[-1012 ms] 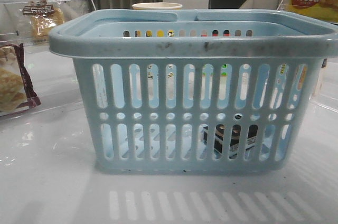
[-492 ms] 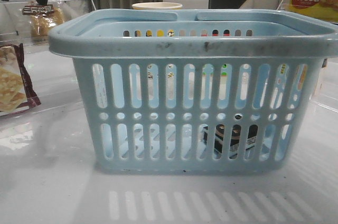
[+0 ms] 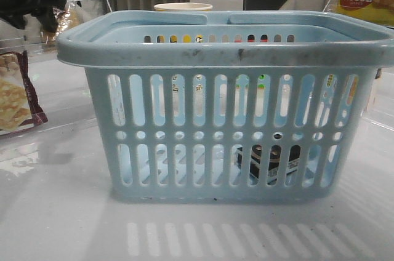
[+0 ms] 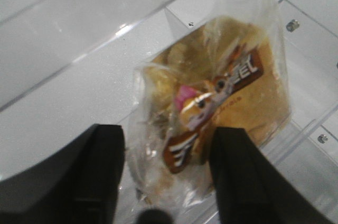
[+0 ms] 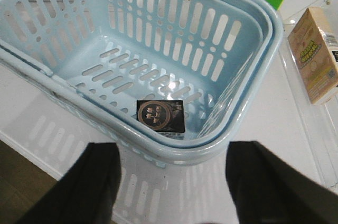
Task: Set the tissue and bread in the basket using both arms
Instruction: 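Lift the bread cake with the left gripper and drop it into the basket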
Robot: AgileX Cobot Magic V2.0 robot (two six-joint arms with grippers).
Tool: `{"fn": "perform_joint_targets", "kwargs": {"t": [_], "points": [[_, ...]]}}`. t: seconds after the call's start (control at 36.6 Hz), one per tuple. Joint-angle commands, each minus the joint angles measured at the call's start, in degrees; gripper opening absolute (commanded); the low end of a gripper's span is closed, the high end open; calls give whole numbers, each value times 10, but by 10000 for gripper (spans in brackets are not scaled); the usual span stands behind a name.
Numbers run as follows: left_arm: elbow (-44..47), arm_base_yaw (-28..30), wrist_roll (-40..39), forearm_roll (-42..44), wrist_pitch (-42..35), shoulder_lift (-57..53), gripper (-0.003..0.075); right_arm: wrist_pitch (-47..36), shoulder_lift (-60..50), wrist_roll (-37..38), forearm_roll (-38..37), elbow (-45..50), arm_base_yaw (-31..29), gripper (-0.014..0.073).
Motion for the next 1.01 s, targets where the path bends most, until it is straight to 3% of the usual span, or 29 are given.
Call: {"fn": "perform_joint_targets", "kwargs": {"t": [0.0, 0.14, 0.55, 0.71, 0.98], "points": [[-22, 0, -1, -5, -33, -34, 206, -37, -3, -1, -13, -14, -1, 526], [-22, -5, -1, -5, -13, -48, 85, -37, -3, -1, -13, -14, -1, 526], [-23, -63, 6, -6, 42, -202, 91, -37, -3, -1, -13, -14, -1, 526], [-13, -133, 48, -8, 107, -273, 91, -37, -3, -1, -13, -14, -1, 526], [51, -286, 79, -17, 116, -303, 91, -37, -3, -1, -13, -14, -1, 526]]}}
